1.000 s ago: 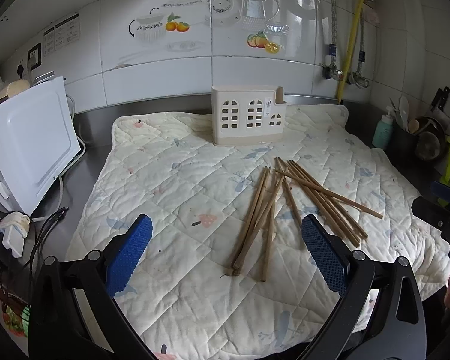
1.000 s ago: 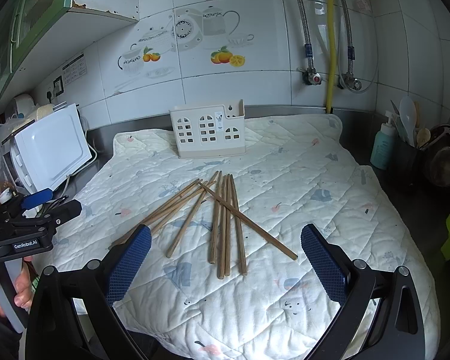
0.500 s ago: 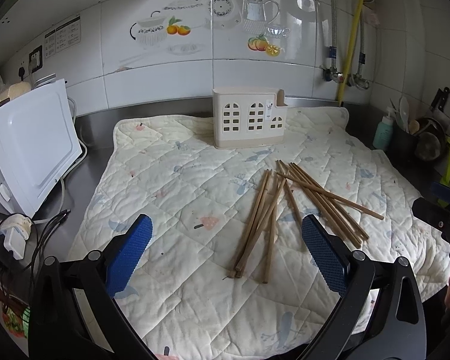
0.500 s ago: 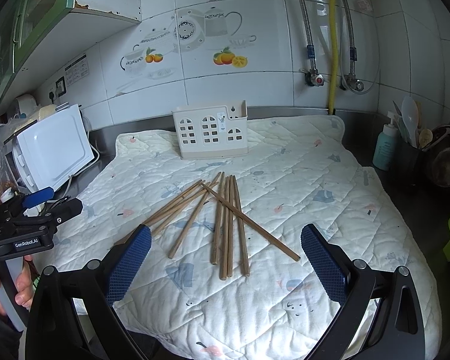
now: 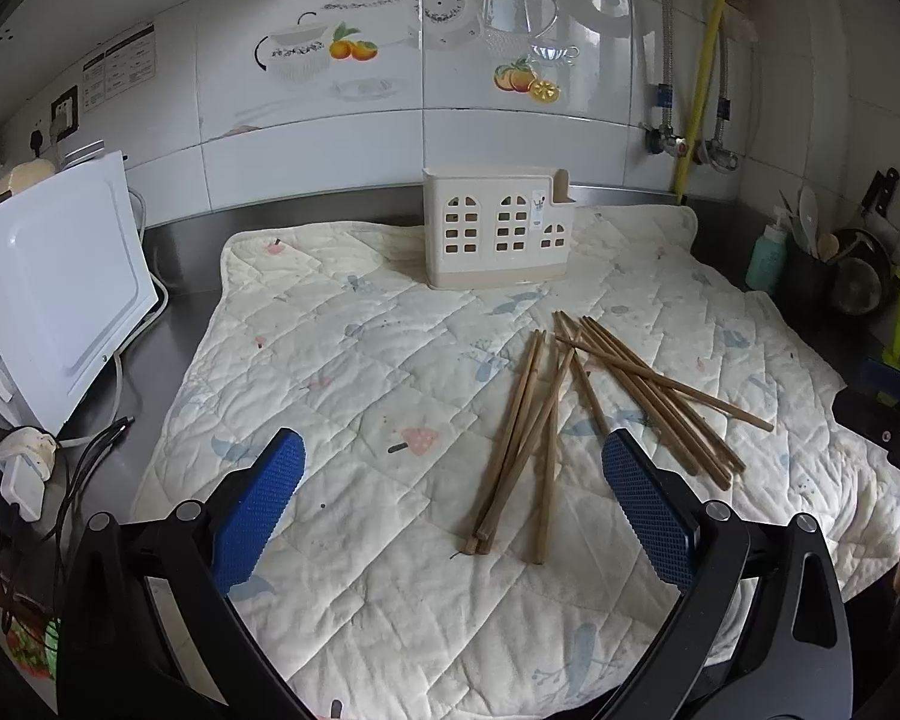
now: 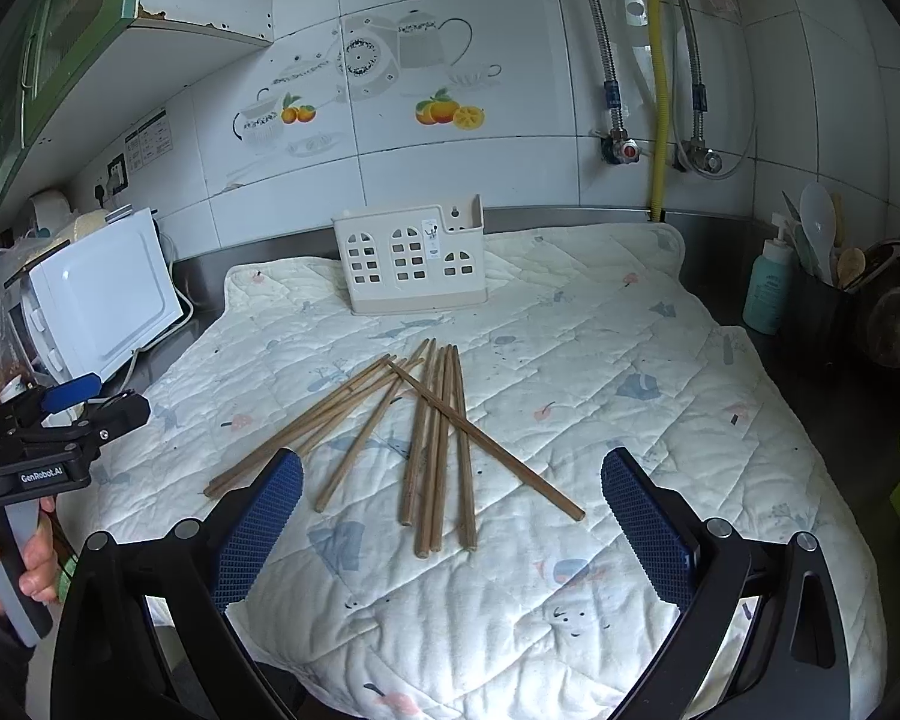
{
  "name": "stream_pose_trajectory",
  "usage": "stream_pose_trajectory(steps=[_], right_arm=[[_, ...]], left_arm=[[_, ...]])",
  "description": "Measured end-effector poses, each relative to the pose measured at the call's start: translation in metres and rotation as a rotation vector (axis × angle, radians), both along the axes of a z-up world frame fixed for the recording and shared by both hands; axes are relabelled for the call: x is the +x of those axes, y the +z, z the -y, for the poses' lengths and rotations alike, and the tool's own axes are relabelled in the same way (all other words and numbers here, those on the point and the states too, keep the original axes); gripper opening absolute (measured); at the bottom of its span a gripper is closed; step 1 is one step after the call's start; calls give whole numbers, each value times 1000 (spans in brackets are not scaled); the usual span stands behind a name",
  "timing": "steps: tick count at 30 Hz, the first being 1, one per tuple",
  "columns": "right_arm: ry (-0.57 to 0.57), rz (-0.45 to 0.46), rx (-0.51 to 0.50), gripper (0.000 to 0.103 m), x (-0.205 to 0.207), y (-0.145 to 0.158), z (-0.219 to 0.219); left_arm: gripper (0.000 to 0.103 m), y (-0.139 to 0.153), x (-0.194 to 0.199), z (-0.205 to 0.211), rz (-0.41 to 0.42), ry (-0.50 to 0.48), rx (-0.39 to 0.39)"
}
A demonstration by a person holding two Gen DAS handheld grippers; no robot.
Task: Organize utensils
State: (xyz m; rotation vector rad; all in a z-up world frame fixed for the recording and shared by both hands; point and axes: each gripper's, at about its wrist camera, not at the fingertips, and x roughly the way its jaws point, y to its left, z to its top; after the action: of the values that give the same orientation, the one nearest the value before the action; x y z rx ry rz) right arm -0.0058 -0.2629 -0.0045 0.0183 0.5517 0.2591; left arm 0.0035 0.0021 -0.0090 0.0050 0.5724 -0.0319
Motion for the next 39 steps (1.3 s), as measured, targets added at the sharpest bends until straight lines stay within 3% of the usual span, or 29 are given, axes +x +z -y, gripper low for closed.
stream_pose_trajectory(steps=[8,11,16,26,32,39], right_arm=[[8,-5,18,94,12,-11,22],[24,-16,28,81,18,-17,29],[43,-41,39,73,34,-31,38],[60,-132,27,54,68,-70,38],[68,-174,39,47,85,-81,40],[108,-210,10,33,98,-90,36]], left_arm=[[97,-8,3,0,-9,-35,-26],[97,-11,4,3,2,-42,-10],[97,-20,11,7,-18,-67,-4],[77,-39,31,13,-75,-128,-7],[65,-50,43,16,-107,-187,-16],[64,-57,51,11,-130,-221,-33]])
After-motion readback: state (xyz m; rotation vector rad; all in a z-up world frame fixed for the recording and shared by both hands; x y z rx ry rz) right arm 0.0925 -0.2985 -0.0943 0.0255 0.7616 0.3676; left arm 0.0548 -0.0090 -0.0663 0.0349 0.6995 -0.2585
